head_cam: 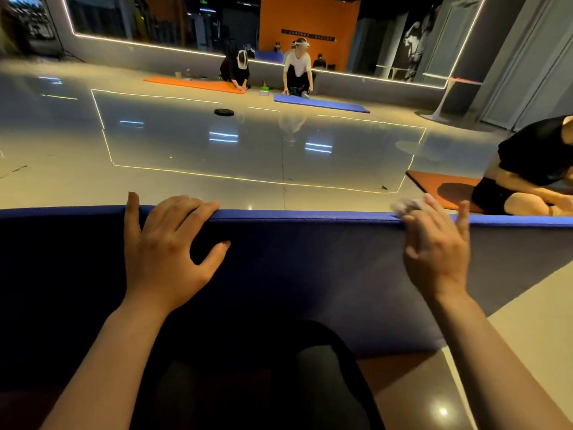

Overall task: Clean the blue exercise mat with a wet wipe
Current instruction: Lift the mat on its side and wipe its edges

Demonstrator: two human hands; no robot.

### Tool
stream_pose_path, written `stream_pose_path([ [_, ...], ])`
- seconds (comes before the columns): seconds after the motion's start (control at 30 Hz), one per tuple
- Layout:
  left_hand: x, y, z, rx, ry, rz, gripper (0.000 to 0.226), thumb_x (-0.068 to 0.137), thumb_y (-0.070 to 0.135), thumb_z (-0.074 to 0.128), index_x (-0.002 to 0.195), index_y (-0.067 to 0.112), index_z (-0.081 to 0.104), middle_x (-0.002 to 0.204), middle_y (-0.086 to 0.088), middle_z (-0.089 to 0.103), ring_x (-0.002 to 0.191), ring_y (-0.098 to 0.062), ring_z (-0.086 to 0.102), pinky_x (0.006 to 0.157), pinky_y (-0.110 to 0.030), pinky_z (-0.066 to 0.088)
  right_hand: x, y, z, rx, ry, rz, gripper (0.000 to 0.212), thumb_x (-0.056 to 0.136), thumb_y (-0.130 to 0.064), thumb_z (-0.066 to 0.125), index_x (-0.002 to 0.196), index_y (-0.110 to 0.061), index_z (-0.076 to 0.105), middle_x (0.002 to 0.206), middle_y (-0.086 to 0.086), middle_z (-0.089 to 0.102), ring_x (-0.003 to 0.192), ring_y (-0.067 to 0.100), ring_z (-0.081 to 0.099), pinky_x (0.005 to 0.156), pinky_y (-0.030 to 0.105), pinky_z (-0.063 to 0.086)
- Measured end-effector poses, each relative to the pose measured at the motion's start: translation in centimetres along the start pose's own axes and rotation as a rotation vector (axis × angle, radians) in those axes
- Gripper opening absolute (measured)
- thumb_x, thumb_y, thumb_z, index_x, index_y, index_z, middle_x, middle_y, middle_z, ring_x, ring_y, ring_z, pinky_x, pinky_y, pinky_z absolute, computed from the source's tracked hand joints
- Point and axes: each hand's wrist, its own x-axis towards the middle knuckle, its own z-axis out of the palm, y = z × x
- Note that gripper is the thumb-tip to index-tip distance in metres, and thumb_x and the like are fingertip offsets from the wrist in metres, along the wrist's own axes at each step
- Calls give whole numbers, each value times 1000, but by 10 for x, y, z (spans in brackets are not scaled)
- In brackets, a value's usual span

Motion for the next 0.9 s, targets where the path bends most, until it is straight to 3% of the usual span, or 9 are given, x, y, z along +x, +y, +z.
stream_pose_path([
  [0.07,1,1,1,3,-2,-6,55,83,52,50,124,17,61,122,-6,62,119,-29,54,119,-49,-5,-1,4,2,64,-5,220,37,97,-22,35,95,-4,68,118,16,67,126,32,53,118,46,8],
  [0.13,2,3,2,7,-2,-6,56,83,53,49,124,17,61,122,-6,62,120,-29,53,118,-52,-4,-1,-20,10,139,36,316,36,96,-22,37,94,-6,70,117,15,68,125,31,54,117,44,8],
  [0.27,2,5,4,14,8,-27,57,84,54,48,127,19,60,124,-4,61,122,-27,51,117,-55,-4,-6,-120,29,273,114,105,29,97,-16,42,98,-12,71,120,5,68,127,22,53,120,41,-1],
  [0.4,1,0,0,18,-33,15,61,83,49,45,136,20,51,131,-5,57,129,-27,45,118,-46,-12,-9,-211,29,416,17,-209,28,100,-16,44,110,-10,69,127,5,65,133,21,49,122,47,8],
  [0.53,-7,-27,-14,114,-78,-11,66,84,52,41,142,21,43,139,-9,50,141,-31,30,117,-46,-15,5,-168,29,298,-12,-425,26,98,-9,47,116,-12,65,124,2,66,128,20,54,119,50,14],
  [0.67,-32,-62,-37,227,-63,-231,71,80,55,52,141,21,44,142,-11,42,143,-35,23,109,-67,-6,16,-94,23,120,-58,-222,24,100,-13,46,105,-10,68,117,9,69,123,26,59,118,52,15],
  [0.77,-33,-66,-36,272,-54,-225,68,83,45,71,140,18,45,140,-14,44,139,-39,29,108,-70,-2,12,-112,25,153,-53,-123,29,101,-15,40,104,-7,68,115,10,69,124,28,57,120,46,9],
  [0.9,-26,-65,-31,286,-24,-233,73,74,40,78,137,18,47,137,-14,48,136,-39,34,108,-69,-1,1,-187,35,264,-45,-205,34,99,-13,39,118,-4,65,130,15,62,131,30,51,120,45,5],
])
